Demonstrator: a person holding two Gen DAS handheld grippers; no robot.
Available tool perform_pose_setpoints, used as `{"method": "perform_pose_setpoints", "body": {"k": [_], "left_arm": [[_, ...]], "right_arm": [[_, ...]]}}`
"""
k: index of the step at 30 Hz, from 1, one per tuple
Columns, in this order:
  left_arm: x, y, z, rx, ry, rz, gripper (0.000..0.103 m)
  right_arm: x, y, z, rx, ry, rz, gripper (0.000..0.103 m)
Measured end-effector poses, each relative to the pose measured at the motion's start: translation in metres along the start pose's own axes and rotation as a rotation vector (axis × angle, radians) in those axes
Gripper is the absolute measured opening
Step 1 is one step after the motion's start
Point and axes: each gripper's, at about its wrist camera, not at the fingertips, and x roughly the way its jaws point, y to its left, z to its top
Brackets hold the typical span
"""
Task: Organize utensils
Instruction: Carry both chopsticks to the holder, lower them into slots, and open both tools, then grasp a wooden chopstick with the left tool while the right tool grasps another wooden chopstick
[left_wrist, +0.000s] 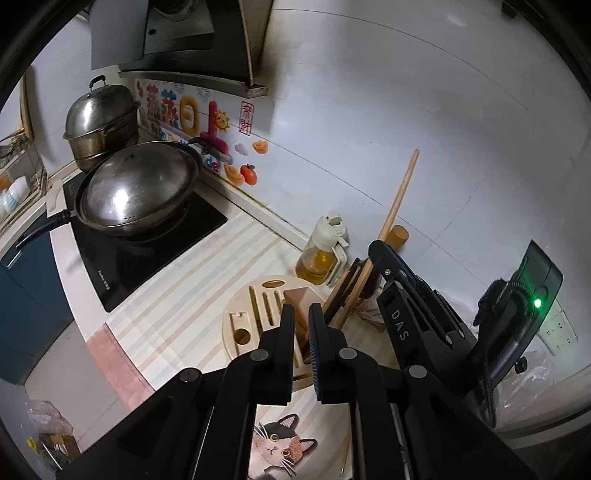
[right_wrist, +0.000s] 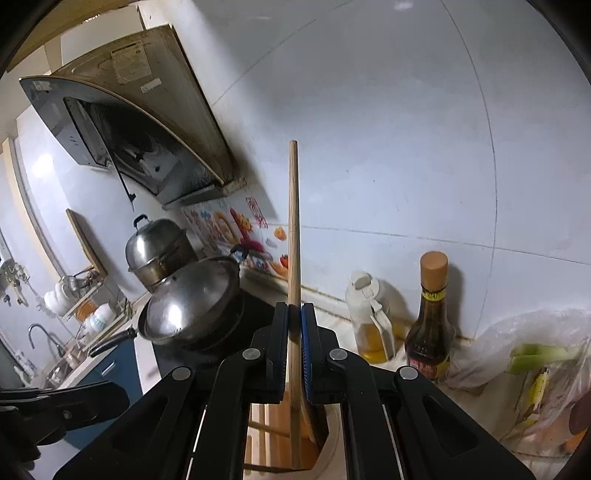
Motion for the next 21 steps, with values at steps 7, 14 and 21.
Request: {"method": "perform_pose_setpoints", "body": {"k": [7, 14, 21], "left_arm": [[-0.018, 0.012, -0.004, 0.002, -0.101, 0.115, 0.095], [-0.022, 0.024, -0.018, -0.010, -0.178, 0.229, 0.103], [-0.007, 0.022, -0.058, -0.014, -0.127, 0.196, 0.103]], "right_arm": [[-0.004, -0.002, -0.013, -0.054, 0.047, 0.004, 0.008], [-0.057, -0.035, -0.013, -0.019, 0.099, -0.035, 0.063], [-0.104, -0.093, -0.048, 0.037, 0.231, -0.200, 0.083]]}}
